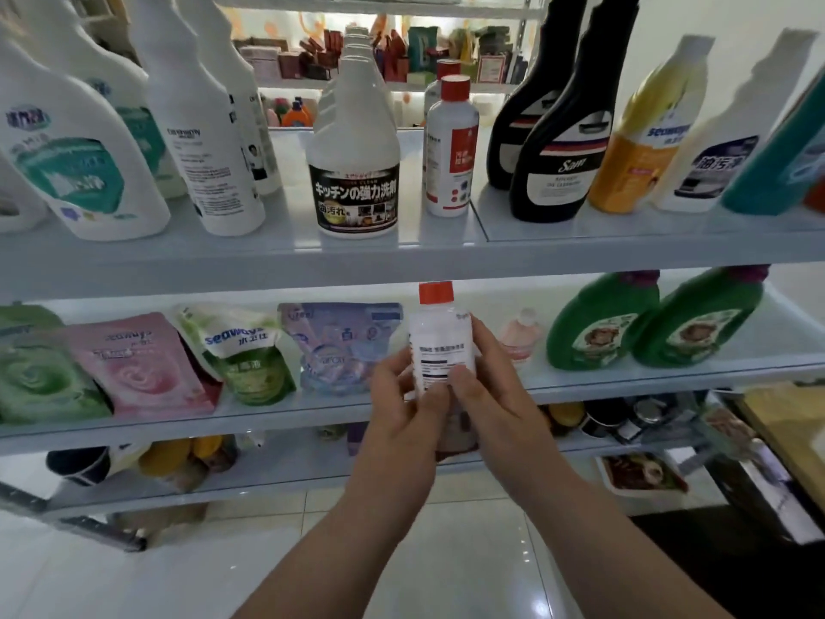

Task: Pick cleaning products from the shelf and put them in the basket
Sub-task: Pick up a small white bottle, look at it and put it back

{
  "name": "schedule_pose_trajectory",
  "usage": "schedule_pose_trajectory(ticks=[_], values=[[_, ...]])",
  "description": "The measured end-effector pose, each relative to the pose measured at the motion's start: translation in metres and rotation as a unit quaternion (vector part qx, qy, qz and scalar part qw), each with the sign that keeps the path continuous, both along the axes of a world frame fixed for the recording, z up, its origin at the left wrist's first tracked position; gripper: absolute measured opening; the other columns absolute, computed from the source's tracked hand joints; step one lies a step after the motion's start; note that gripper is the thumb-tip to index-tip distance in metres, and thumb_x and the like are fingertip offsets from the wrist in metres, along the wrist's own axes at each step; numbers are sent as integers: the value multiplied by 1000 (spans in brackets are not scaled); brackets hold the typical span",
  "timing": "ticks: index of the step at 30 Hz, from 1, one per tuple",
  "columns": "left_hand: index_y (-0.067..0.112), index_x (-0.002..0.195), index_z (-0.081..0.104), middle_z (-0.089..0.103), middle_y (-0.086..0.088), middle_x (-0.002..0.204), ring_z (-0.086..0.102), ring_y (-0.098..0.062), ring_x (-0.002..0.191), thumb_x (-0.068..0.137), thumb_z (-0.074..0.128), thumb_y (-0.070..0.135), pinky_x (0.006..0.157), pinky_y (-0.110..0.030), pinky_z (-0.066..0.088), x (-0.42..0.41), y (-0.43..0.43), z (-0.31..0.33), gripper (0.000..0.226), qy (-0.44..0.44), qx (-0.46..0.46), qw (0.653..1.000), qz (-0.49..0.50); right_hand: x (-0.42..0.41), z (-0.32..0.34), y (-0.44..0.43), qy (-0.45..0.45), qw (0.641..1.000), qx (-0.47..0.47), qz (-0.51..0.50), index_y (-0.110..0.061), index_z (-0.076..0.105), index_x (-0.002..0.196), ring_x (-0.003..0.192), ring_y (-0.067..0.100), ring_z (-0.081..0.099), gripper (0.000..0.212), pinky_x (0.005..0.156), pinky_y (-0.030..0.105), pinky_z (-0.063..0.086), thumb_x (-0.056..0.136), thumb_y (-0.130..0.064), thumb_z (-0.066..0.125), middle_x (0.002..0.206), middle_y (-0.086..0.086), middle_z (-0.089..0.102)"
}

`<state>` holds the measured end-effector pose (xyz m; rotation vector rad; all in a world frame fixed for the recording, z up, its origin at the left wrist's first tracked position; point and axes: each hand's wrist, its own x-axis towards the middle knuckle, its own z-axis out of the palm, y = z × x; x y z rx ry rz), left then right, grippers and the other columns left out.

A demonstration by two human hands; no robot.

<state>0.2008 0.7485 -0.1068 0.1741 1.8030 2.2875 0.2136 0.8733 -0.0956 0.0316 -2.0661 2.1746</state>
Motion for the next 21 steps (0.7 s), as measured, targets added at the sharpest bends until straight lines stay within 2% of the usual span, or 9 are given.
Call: schedule_pose_trajectory(ticks=[2,4,7,9,11,14,16,19,21], values=[[59,121,50,66,24,121,67,-10,114,86,58,56,87,-41,62,9,6,-1,37,33,-11,999,-17,5,-2,4,-7,999,-41,-12,-35,48,148,119,12,67,47,91,28,58,101,-39,51,131,-11,68],[61,116,54,68,22,116,69,-9,107,82,51,64,81,-32,61,10,10,-1,34,43,-37,998,-11,9,-4,13,-32,993,-109,-34,-25,56,143,115,27,69,51,88,40,59,95,-42,48,125,5,72],[48,106,65,74,10,107,72,-18,100,88,53,71,79,-35,59,8,27,2,32,-40,-21,999,22,17,-12,24,-60,980,-177,-64,-25,63,136,113,33,70,52,89,48,57,91,-46,50,122,10,73],[38,105,77,78,0,109,75,-21,100,82,52,71,81,-38,59,14,46,4,47,-150,40,988,5,27,-17,29,-41,988,-140,-59,-38,60,139,123,19,66,47,99,37,55,94,-44,47,132,-6,70],[33,100,82,78,-6,110,76,-22,99,78,50,65,76,-36,60,23,64,-1,50,-198,89,976,18,38,-18,35,-14,998,-55,-38,-56,49,140,128,0,58,44,99,19,52,97,-48,46,139,-25,61],[28,120,74,77,-8,117,75,-24,106,76,53,65,82,-38,60,39,82,-8,61,-213,91,971,52,48,-20,54,-17,998,56,-9,-67,32,142,135,1,50,58,109,28,48,88,-67,53,146,-29,49],[28,126,70,77,-6,116,75,-22,106,79,56,64,78,-37,62,47,91,-9,61,-201,74,976,46,53,-21,71,-26,996,84,-16,-60,29,149,140,7,47,61,113,37,47,93,-66,53,153,-23,42],[51,133,61,72,11,127,71,-13,114,98,48,64,87,-39,62,65,103,-11,40,-96,-20,995,25,62,-22,95,-15,997,-67,-45,-63,43,137,128,3,59,38,94,24,56,107,-39,44,143,-34,49],[62,133,55,67,19,132,68,-8,117,96,47,64,92,-37,60,77,111,-10,37,-35,-67,996,43,68,-22,107,-32,988,-136,-68,-56,51,138,116,5,67,36,85,26,60,108,-38,44,138,-24,60]])
